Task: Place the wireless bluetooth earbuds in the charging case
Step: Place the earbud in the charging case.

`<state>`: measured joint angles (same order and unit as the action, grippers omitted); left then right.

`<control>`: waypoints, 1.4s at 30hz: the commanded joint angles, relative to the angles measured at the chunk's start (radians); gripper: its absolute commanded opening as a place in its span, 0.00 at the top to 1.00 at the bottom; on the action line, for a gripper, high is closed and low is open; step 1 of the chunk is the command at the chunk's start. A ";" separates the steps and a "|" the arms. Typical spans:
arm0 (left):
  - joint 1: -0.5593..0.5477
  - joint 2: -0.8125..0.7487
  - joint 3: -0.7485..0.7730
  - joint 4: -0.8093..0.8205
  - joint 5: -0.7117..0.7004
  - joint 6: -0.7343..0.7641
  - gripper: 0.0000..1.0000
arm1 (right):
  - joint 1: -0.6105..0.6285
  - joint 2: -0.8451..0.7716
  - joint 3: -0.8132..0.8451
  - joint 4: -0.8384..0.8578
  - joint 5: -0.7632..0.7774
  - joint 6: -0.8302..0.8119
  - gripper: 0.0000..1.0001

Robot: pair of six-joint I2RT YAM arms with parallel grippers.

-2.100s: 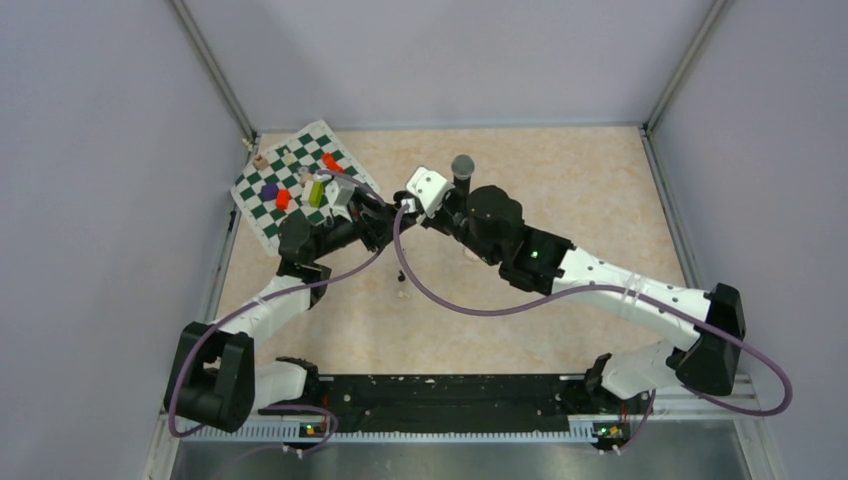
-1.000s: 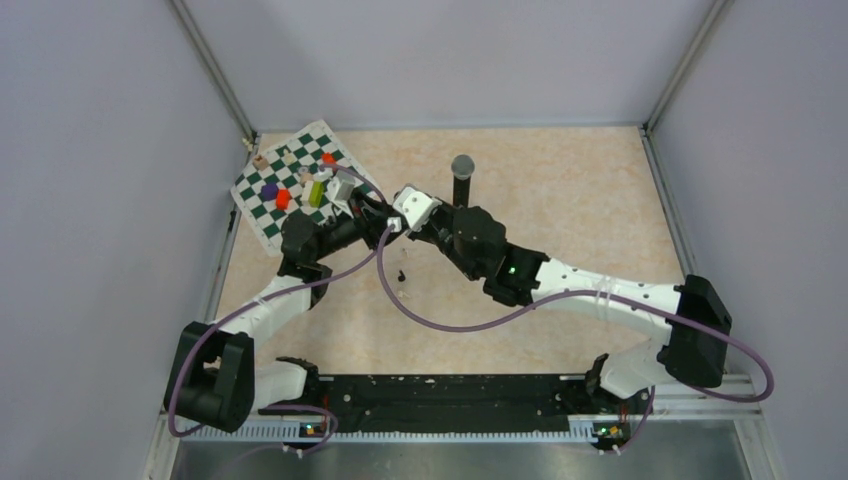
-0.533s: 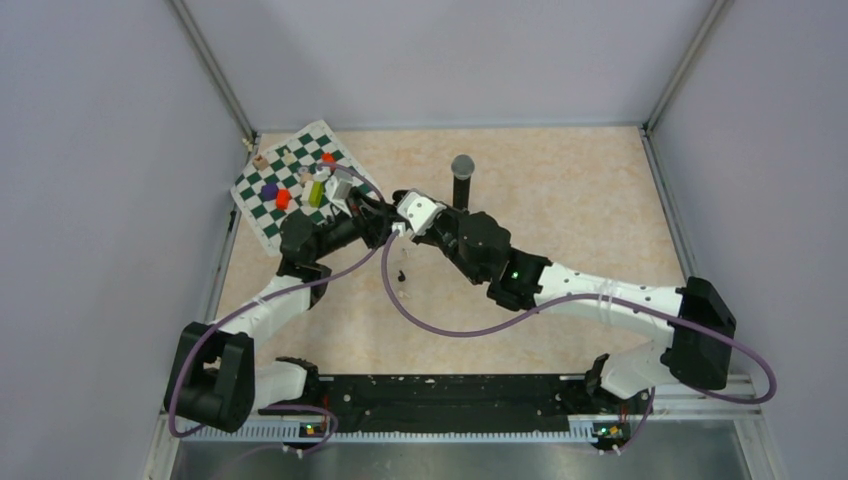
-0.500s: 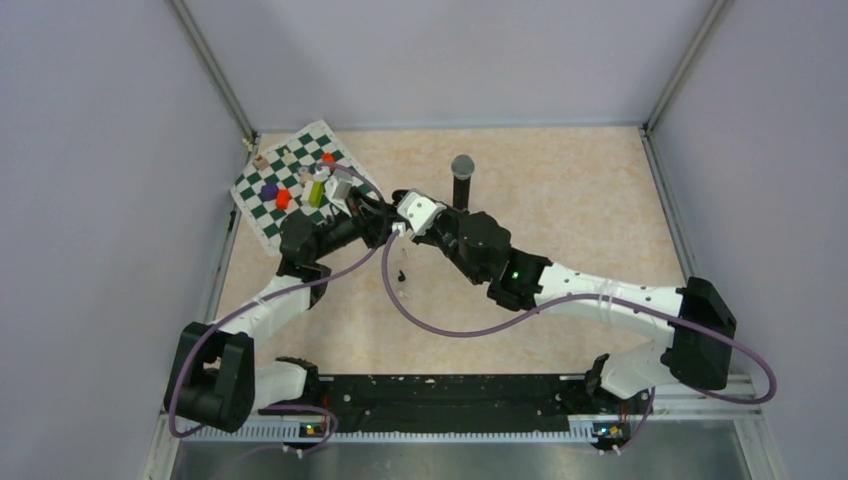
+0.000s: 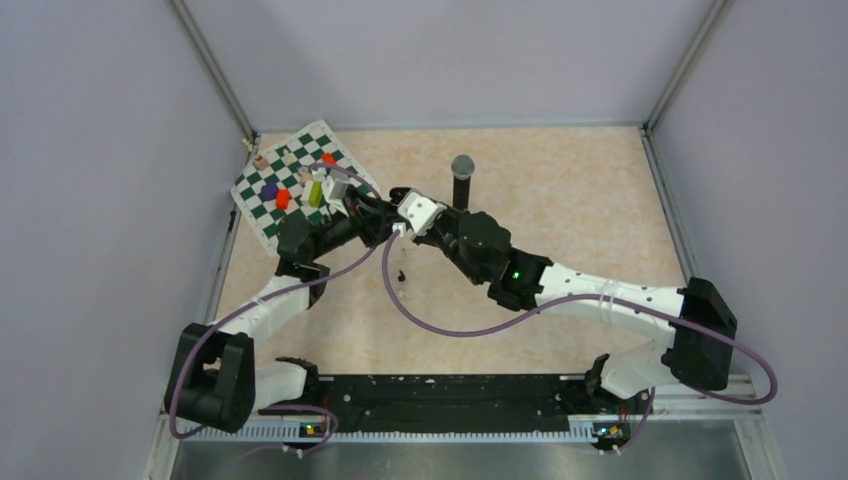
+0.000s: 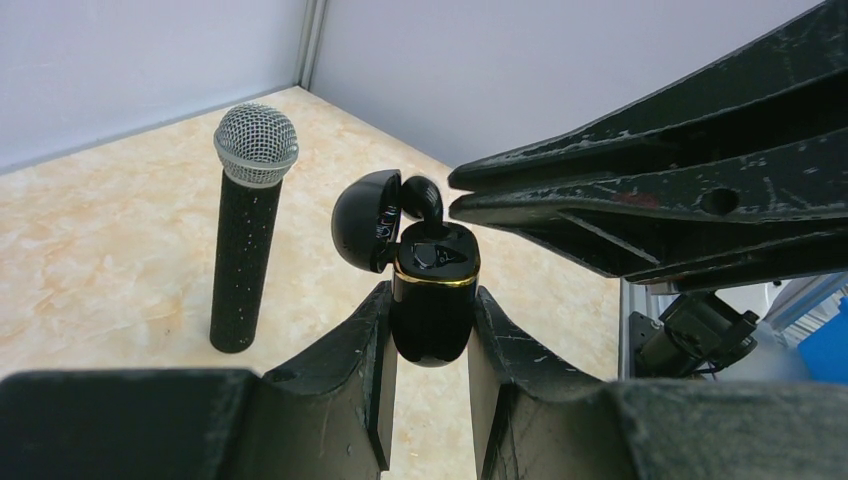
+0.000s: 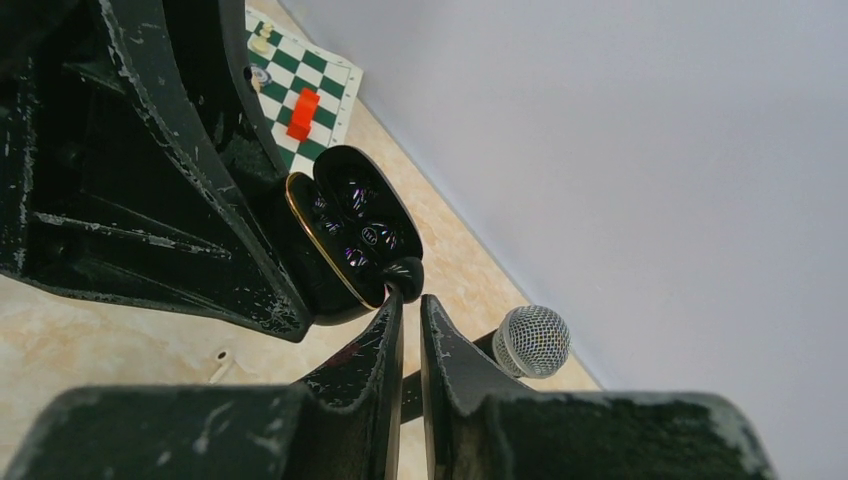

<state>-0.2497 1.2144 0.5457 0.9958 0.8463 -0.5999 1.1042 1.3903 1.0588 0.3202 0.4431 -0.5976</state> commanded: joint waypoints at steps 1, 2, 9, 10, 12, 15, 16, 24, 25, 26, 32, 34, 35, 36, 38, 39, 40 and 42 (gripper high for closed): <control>0.003 -0.040 0.004 0.109 0.030 0.027 1.00 | 0.012 -0.014 0.023 -0.012 -0.003 0.024 0.90; 0.003 -0.043 0.001 0.111 0.034 0.032 1.00 | 0.013 -0.014 0.023 -0.013 -0.003 0.024 0.90; 0.003 -0.049 -0.006 0.114 0.048 0.066 1.00 | 0.011 -0.022 0.045 -0.054 -0.015 0.036 0.88; 0.003 -0.049 -0.006 0.110 0.049 0.072 1.00 | 0.012 -0.027 0.057 -0.078 -0.028 0.039 0.85; 0.003 -0.049 -0.008 0.106 0.054 0.083 1.00 | 0.012 -0.045 0.087 -0.135 -0.052 0.048 0.80; 0.003 -0.049 -0.009 0.107 0.071 0.094 1.00 | 0.006 -0.086 0.118 -0.202 -0.086 0.067 0.71; 0.004 -0.050 -0.008 0.108 0.079 0.099 1.00 | -0.006 -0.101 0.132 -0.232 -0.117 0.082 0.68; 0.003 -0.061 -0.003 0.123 0.159 0.109 1.00 | -0.254 -0.231 0.232 -0.524 -0.653 0.266 0.37; 0.002 -0.061 -0.003 0.133 0.173 0.104 1.00 | -0.275 -0.247 0.223 -0.524 -0.681 0.271 0.36; 0.002 -0.062 -0.002 0.141 0.187 0.096 1.00 | -0.288 -0.262 0.207 -0.506 -0.682 0.273 0.35; -0.017 -0.073 -0.005 0.176 0.276 0.074 1.00 | -0.329 -0.274 0.098 -0.427 -0.650 0.265 0.30; -0.030 -0.075 -0.007 0.175 0.308 0.075 1.00 | -0.334 -0.262 0.075 -0.406 -0.655 0.274 0.29; -0.036 -0.077 -0.008 0.175 0.322 0.076 1.00 | -0.333 -0.253 0.067 -0.396 -0.657 0.277 0.29; -0.041 -0.078 -0.008 0.173 0.334 0.078 1.00 | -0.333 -0.245 0.064 -0.390 -0.660 0.283 0.29; -0.050 -0.079 -0.006 0.167 0.358 0.081 1.00 | -0.334 -0.231 0.050 -0.374 -0.666 0.293 0.29; -0.055 -0.077 -0.004 0.161 0.369 0.083 1.00 | -0.333 -0.226 0.046 -0.369 -0.672 0.294 0.29; -0.058 -0.078 0.001 0.151 0.378 0.088 1.00 | -0.334 -0.222 0.039 -0.366 -0.681 0.294 0.29; -0.061 -0.076 0.004 0.141 0.389 0.095 1.00 | -0.334 -0.220 0.032 -0.367 -0.697 0.295 0.29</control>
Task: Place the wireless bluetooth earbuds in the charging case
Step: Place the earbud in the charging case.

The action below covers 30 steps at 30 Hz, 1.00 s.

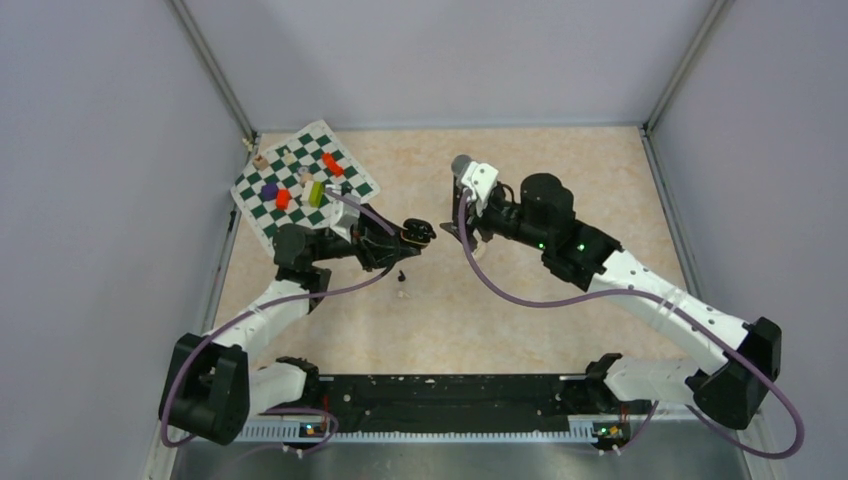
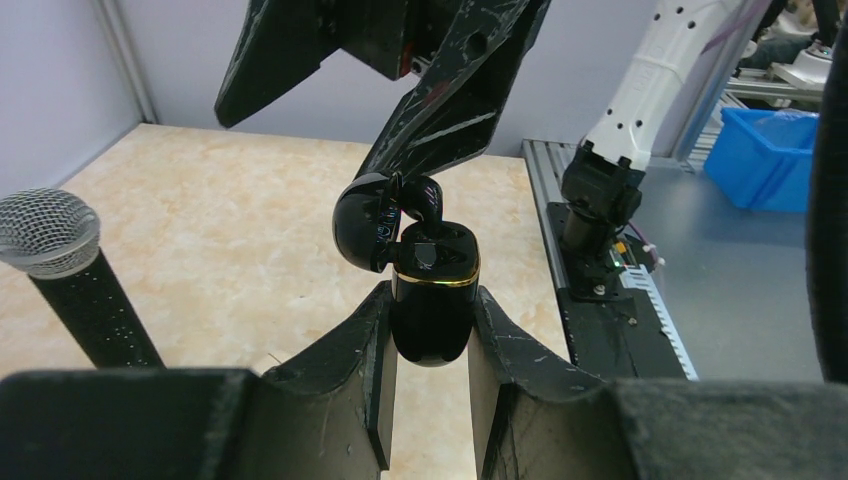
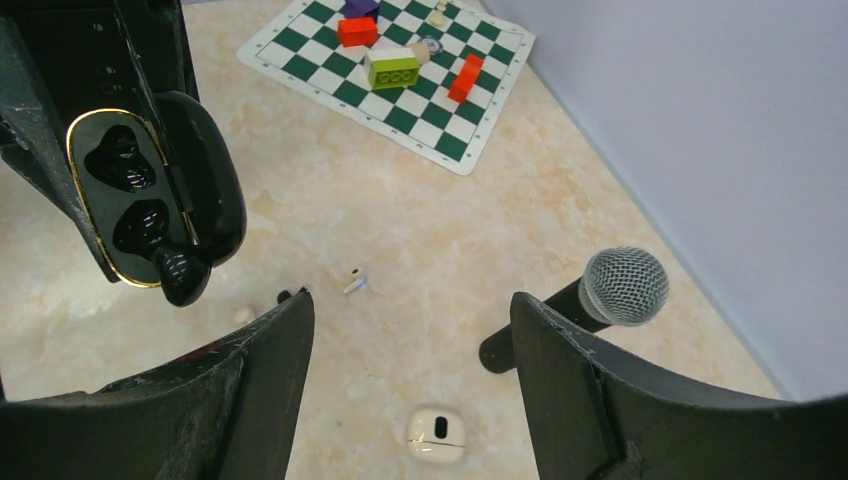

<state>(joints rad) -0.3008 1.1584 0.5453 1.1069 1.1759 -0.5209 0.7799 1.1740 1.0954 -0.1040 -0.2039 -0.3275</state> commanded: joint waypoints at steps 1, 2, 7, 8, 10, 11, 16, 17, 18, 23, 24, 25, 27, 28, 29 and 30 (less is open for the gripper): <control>-0.013 -0.019 0.005 0.029 0.063 0.017 1.00 | -0.009 -0.003 -0.009 0.057 -0.060 0.022 0.29; -0.014 -0.017 0.006 0.027 0.066 0.019 1.00 | -0.010 -0.003 -0.015 0.058 -0.069 0.018 0.29; -0.024 -0.001 0.014 0.011 0.067 0.034 1.00 | -0.009 -0.009 -0.034 0.059 -0.128 0.025 0.30; -0.024 0.002 0.016 0.009 0.064 0.035 1.00 | -0.009 -0.009 -0.033 0.059 -0.140 0.032 0.30; -0.025 0.003 0.017 0.004 0.054 0.040 1.00 | -0.008 -0.011 -0.030 0.054 -0.161 0.039 0.30; -0.025 0.005 0.016 0.001 0.049 0.043 1.00 | -0.008 -0.013 -0.030 0.052 -0.170 0.041 0.30; -0.025 0.008 0.017 -0.019 0.028 0.065 1.00 | -0.009 -0.039 -0.037 0.051 -0.215 0.050 0.31; -0.024 0.008 0.018 -0.026 0.024 0.068 1.00 | -0.008 -0.044 -0.038 0.047 -0.224 0.053 0.31; -0.025 0.010 0.019 -0.030 0.019 0.071 1.00 | -0.008 -0.047 -0.036 0.045 -0.235 0.056 0.32; -0.024 0.015 0.024 -0.050 -0.004 0.084 1.00 | -0.007 -0.054 -0.038 0.029 -0.277 0.055 0.33; -0.024 0.015 0.026 -0.056 -0.004 0.087 1.00 | -0.006 -0.056 -0.040 0.029 -0.278 0.053 0.33; -0.023 0.014 0.026 -0.059 -0.007 0.089 1.00 | -0.007 -0.057 -0.042 0.028 -0.278 0.051 0.33; -0.024 0.014 0.026 -0.060 -0.007 0.090 1.00 | -0.007 -0.058 -0.046 0.031 -0.277 0.047 0.33; -0.024 0.014 0.027 -0.061 -0.009 0.091 1.00 | -0.006 -0.059 -0.048 0.033 -0.278 0.047 0.33; -0.024 0.015 0.026 -0.061 -0.009 0.093 1.00 | -0.005 -0.059 -0.050 0.038 -0.277 0.049 0.33; -0.024 0.015 0.026 -0.063 -0.008 0.094 1.00 | -0.002 -0.058 -0.050 0.043 -0.272 0.052 0.33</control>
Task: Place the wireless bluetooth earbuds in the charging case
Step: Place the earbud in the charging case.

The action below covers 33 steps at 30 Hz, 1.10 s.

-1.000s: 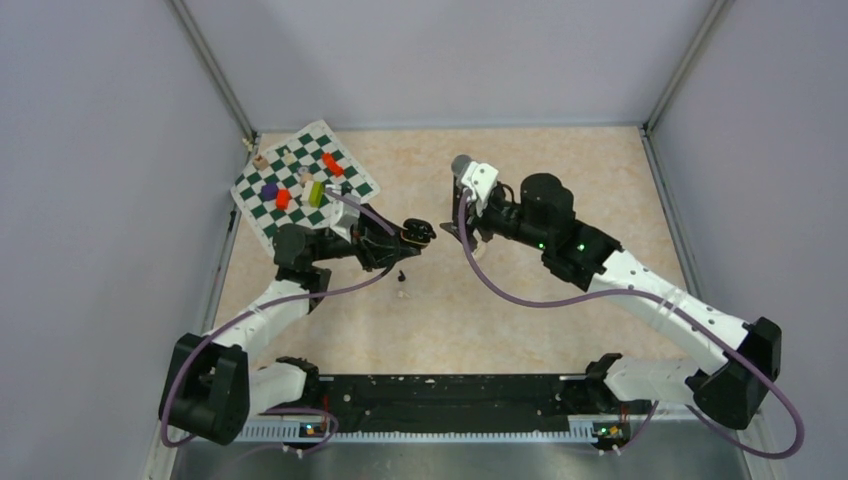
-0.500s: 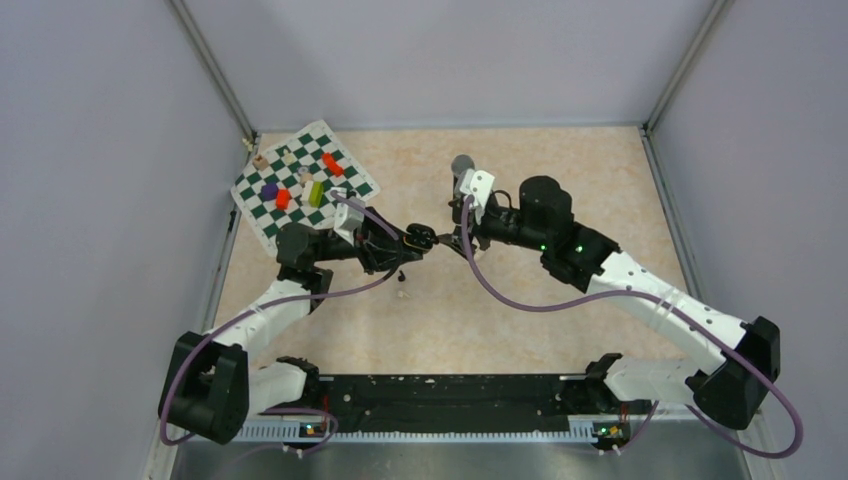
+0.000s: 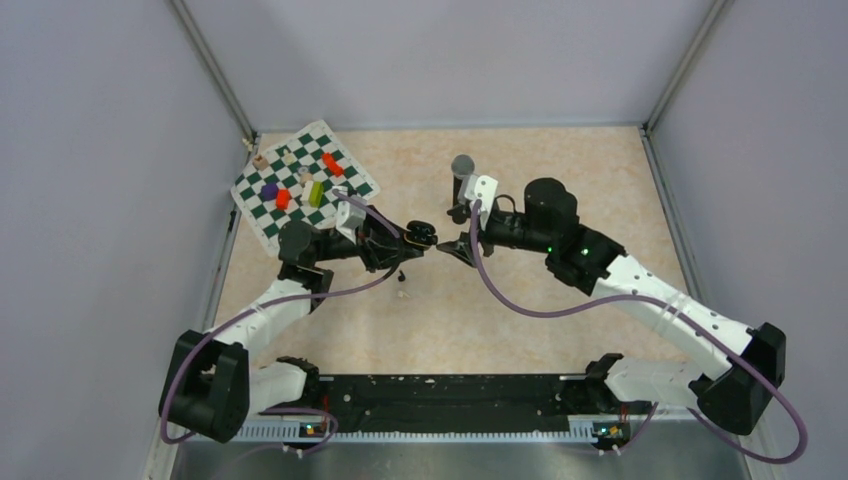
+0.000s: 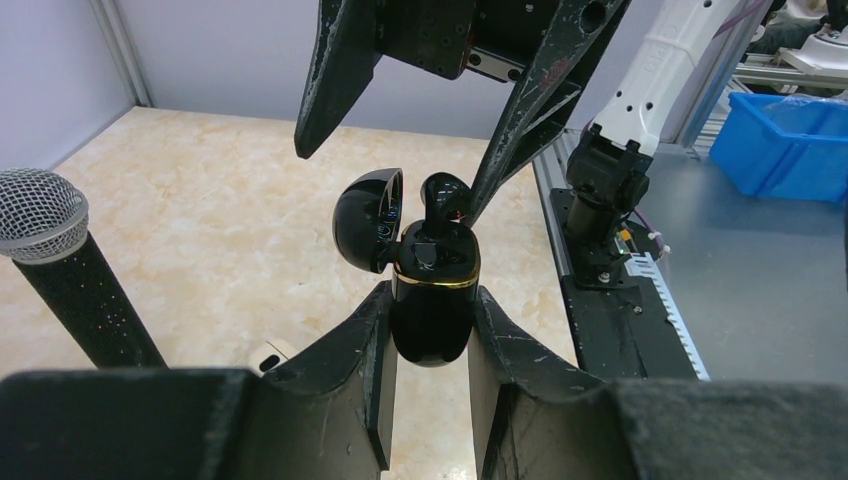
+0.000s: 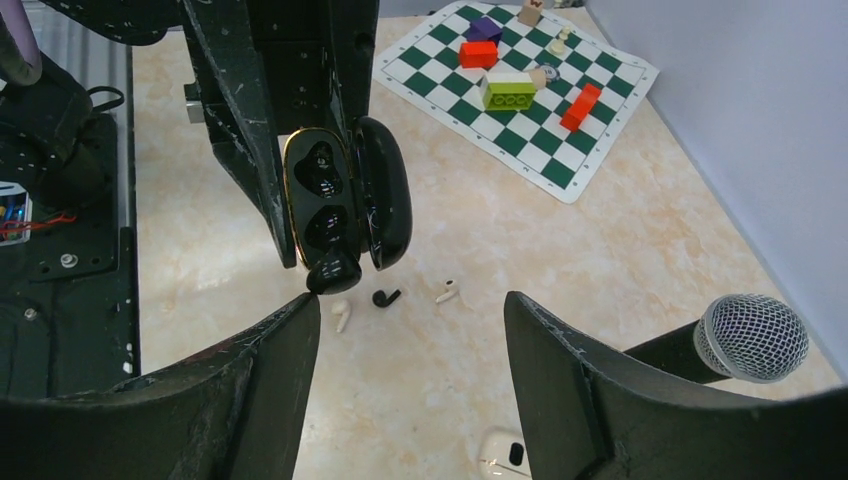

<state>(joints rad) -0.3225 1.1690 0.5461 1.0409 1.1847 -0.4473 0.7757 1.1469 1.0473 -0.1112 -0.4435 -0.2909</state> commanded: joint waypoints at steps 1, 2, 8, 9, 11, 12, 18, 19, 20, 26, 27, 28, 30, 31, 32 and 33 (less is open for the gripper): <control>-0.002 0.006 0.026 0.002 -0.017 0.021 1.00 | 0.005 -0.028 -0.001 0.056 -0.026 0.019 0.34; -0.003 0.006 0.025 0.002 -0.016 0.022 1.00 | 0.009 -0.025 -0.001 0.060 -0.021 0.024 0.34; -0.003 0.002 0.025 -0.002 -0.013 0.025 1.00 | 0.027 -0.021 0.009 0.049 0.000 0.003 0.35; -0.003 0.001 0.025 -0.004 -0.011 0.027 1.00 | 0.028 -0.030 0.013 0.031 -0.012 -0.013 0.35; -0.003 -0.004 0.024 -0.010 -0.011 0.030 1.00 | 0.028 -0.052 0.025 -0.010 -0.034 -0.053 0.35; -0.003 -0.004 0.024 -0.013 -0.010 0.033 1.00 | 0.027 -0.063 0.029 -0.032 -0.037 -0.065 0.35; -0.003 0.000 0.029 -0.014 -0.009 0.029 1.00 | 0.014 -0.088 0.031 -0.067 0.025 -0.125 0.34; -0.003 0.000 0.028 -0.014 -0.008 0.028 1.00 | 0.013 -0.085 0.026 -0.051 0.048 -0.119 0.35; -0.003 -0.001 0.028 -0.014 -0.009 0.028 1.00 | 0.014 -0.081 0.019 -0.028 0.076 -0.107 0.35; -0.003 -0.002 0.027 -0.016 -0.008 0.029 1.00 | 0.015 -0.026 0.012 0.045 0.126 -0.038 0.37; -0.003 -0.002 0.027 -0.016 -0.007 0.029 1.00 | 0.017 -0.021 0.012 0.056 0.126 -0.028 0.37; -0.003 -0.003 0.027 -0.016 -0.007 0.029 1.00 | 0.018 -0.016 0.012 0.063 0.126 -0.019 0.38; -0.004 -0.004 0.025 -0.018 -0.009 0.032 1.00 | 0.027 -0.010 0.013 0.068 0.126 -0.011 0.38; -0.003 -0.004 0.024 -0.018 -0.010 0.034 1.00 | 0.032 -0.009 0.013 0.071 0.124 -0.008 0.38; -0.003 -0.003 0.024 -0.017 -0.008 0.035 1.00 | 0.035 -0.009 0.014 0.070 0.116 -0.007 0.38; -0.003 -0.003 0.024 -0.018 -0.008 0.035 1.00 | 0.038 -0.007 0.015 0.069 0.102 -0.005 0.38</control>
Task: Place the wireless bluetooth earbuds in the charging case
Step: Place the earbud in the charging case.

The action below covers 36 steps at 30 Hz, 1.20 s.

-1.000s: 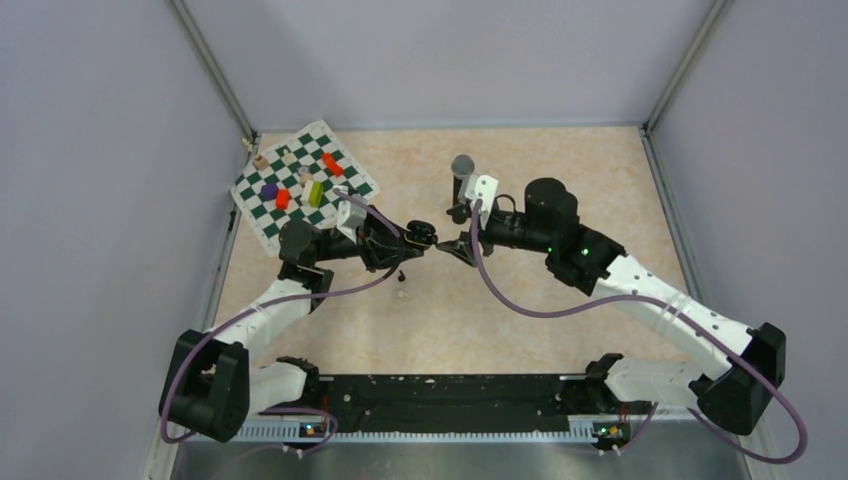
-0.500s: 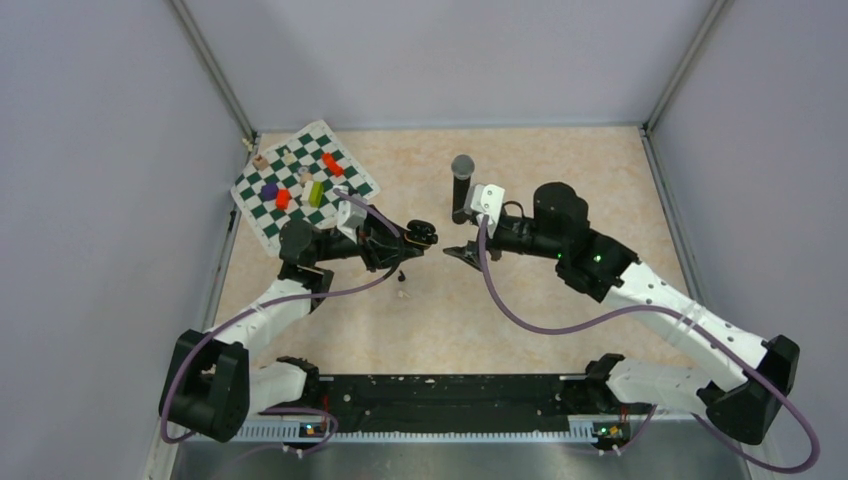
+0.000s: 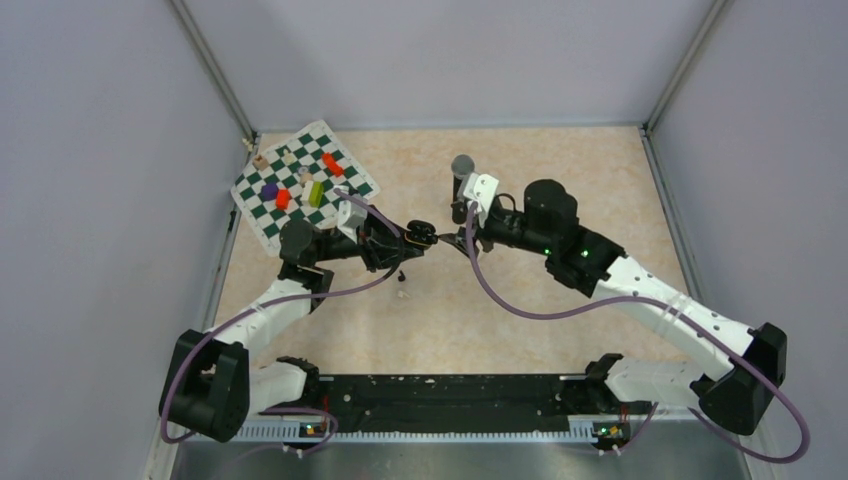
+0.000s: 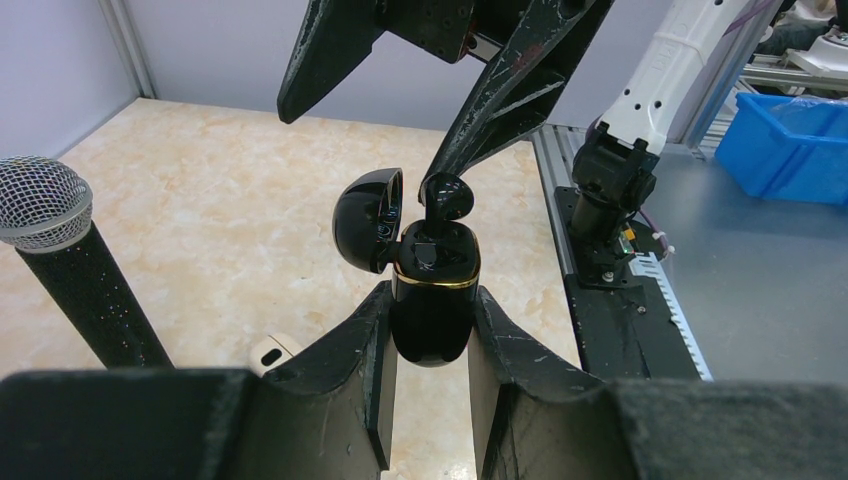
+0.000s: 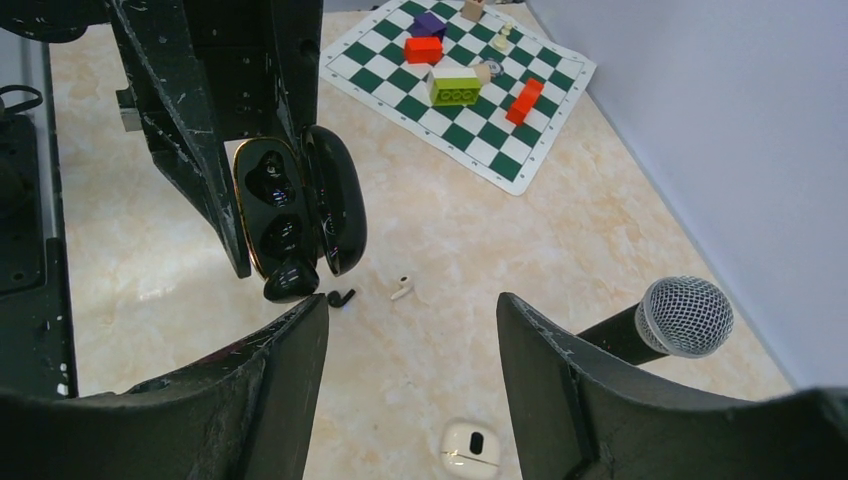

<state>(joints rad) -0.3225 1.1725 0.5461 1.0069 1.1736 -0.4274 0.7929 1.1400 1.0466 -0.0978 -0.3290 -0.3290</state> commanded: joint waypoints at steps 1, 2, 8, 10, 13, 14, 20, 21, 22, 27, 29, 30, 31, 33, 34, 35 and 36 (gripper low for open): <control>-0.003 -0.008 0.024 0.016 0.003 0.015 1.00 | 0.027 -0.001 0.016 0.056 -0.024 0.036 0.38; -0.003 -0.006 0.024 0.016 0.004 0.016 1.00 | 0.030 -0.001 0.017 0.054 -0.033 0.039 0.38; -0.004 -0.005 0.024 0.013 0.003 0.019 1.00 | 0.044 0.007 0.021 0.041 -0.077 0.042 0.38; -0.004 -0.002 0.023 0.012 0.002 0.021 1.00 | 0.045 0.006 0.023 0.030 -0.095 0.041 0.38; -0.004 0.000 0.025 0.012 0.001 0.020 1.00 | 0.045 0.004 0.025 0.029 -0.111 0.043 0.38; -0.004 0.000 0.026 0.013 0.002 0.021 1.00 | 0.047 0.005 0.026 0.030 -0.112 0.044 0.38; -0.004 0.003 0.025 0.013 0.000 0.019 1.00 | 0.048 0.007 0.024 0.064 -0.067 0.062 0.40; -0.003 0.003 0.025 0.013 0.001 0.019 1.00 | 0.048 0.005 0.026 0.061 -0.068 0.063 0.40; -0.003 0.002 0.026 0.014 0.003 0.019 1.00 | 0.048 0.001 0.032 0.052 -0.075 0.059 0.40; -0.004 0.001 0.027 0.011 0.016 0.021 1.00 | 0.048 -0.038 0.076 -0.077 -0.115 -0.086 0.39; -0.004 0.003 0.030 0.001 0.034 0.021 1.00 | 0.048 -0.062 0.071 -0.110 -0.080 -0.174 0.36; -0.006 0.005 0.032 -0.004 0.040 0.022 1.00 | 0.049 -0.075 0.058 -0.111 -0.062 -0.213 0.34; -0.008 0.006 0.037 -0.010 0.052 0.024 1.00 | 0.048 -0.088 0.042 -0.110 -0.049 -0.254 0.31; -0.016 0.014 0.046 -0.038 0.072 0.032 1.00 | 0.049 -0.109 0.002 -0.088 -0.033 -0.317 0.25; -0.020 0.016 0.053 -0.059 0.083 0.043 1.00 | 0.049 -0.117 -0.022 -0.078 -0.039 -0.346 0.20; -0.028 0.020 0.059 -0.083 0.091 0.054 1.00 | 0.049 -0.125 -0.041 -0.067 -0.047 -0.368 0.16; -0.033 0.024 0.065 -0.104 0.098 0.064 1.00 | 0.048 -0.128 -0.054 -0.054 -0.060 -0.384 0.14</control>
<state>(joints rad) -0.3340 1.1839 0.5583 0.9550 1.2201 -0.4080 0.8295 1.0554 1.0386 -0.1936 -0.3817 -0.5625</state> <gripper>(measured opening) 0.325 0.820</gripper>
